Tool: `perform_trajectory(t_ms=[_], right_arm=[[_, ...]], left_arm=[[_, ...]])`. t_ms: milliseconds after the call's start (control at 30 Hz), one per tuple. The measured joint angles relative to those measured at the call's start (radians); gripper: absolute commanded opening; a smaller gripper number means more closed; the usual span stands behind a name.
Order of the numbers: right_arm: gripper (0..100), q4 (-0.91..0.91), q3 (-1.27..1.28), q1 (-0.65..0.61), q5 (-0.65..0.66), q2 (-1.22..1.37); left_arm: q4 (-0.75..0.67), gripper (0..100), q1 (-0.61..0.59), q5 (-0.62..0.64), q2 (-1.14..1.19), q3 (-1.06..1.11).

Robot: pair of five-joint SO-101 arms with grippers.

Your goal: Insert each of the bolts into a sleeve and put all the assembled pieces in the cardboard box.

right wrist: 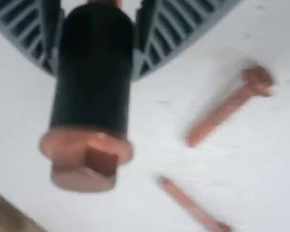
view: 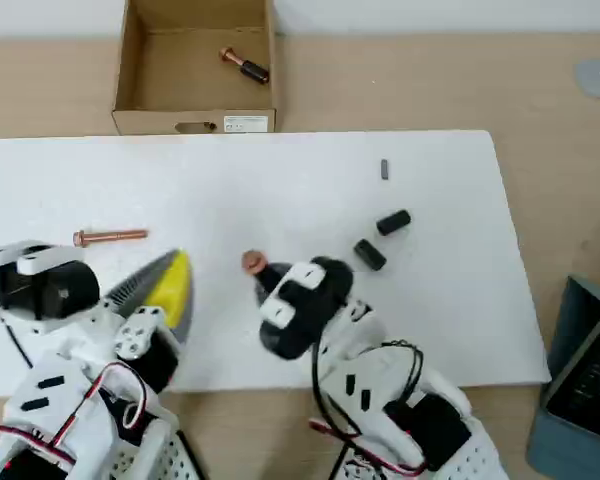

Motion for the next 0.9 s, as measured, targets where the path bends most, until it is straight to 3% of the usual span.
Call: perform_trajectory(t_ms=[200, 367, 533, 900], right_arm=[[0.9, 0.000, 0.000, 0.180, -0.044, 0.000], [0.9, 0.043, -0.051, 0.262, -0.107, 0.000], [0.9, 0.064, -0.215, 0.269, -0.152, 0.080], [0.9, 0.020, -0.626, 0.269, -0.173, 0.689]], left_arm=[[0.002, 0, -0.226, -0.143, -0.002, 0.063], [0.002, 0, -0.354, -0.169, -0.002, 0.226], [0.002, 0, -0.393, -0.169, 0.003, 0.399], [0.002, 0, -0.396, -0.169, 0.003, 0.583]])
